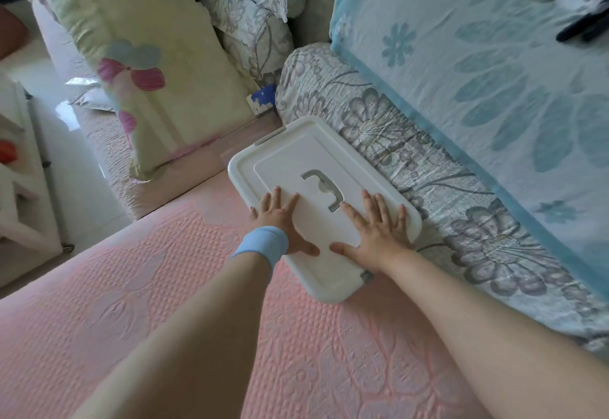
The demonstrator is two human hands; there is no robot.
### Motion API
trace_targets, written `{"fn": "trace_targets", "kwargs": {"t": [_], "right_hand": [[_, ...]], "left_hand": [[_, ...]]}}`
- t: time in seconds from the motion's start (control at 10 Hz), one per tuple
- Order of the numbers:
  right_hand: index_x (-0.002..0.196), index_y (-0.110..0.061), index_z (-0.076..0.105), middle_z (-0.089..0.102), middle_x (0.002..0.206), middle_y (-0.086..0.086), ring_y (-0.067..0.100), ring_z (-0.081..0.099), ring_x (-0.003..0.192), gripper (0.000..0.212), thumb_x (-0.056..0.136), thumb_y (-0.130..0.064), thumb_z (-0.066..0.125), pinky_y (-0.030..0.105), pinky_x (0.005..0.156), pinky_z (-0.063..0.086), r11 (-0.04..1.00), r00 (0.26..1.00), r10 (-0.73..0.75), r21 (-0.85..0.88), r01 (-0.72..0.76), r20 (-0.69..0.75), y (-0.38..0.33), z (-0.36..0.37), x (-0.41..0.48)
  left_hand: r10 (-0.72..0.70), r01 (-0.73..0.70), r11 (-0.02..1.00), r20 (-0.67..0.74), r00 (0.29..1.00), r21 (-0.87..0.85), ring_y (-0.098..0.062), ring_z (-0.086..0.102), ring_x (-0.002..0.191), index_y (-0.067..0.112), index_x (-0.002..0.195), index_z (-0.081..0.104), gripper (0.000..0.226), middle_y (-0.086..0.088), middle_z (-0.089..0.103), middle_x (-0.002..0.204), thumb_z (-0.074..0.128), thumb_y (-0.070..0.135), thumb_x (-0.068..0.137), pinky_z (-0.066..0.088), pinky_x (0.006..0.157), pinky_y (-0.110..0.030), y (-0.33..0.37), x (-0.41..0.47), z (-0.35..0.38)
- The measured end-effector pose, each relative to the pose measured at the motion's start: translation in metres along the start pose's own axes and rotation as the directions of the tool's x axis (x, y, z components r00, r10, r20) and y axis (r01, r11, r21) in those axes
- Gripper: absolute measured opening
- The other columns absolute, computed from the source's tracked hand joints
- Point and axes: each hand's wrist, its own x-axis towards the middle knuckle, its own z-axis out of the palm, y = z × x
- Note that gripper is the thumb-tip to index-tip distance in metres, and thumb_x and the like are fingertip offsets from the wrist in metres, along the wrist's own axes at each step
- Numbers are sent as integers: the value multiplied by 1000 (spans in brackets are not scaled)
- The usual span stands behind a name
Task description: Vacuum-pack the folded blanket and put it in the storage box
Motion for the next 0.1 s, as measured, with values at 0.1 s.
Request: {"fn": "trace_targets", "kwargs": {"t": [0.1], "right_hand": [[151, -51, -11, -37, 158, -4, 24, -33, 146, 104, 66, -95, 27, 62, 112, -19, 998, 998, 2, 59, -5, 61, -4, -18, -4]], "left_hand": [[11, -12, 1000, 8, 1000, 29, -24, -12, 148, 41, 152, -2, 126, 2, -15, 161, 71, 76, 55, 1, 118, -54, 8, -13, -6]]}}
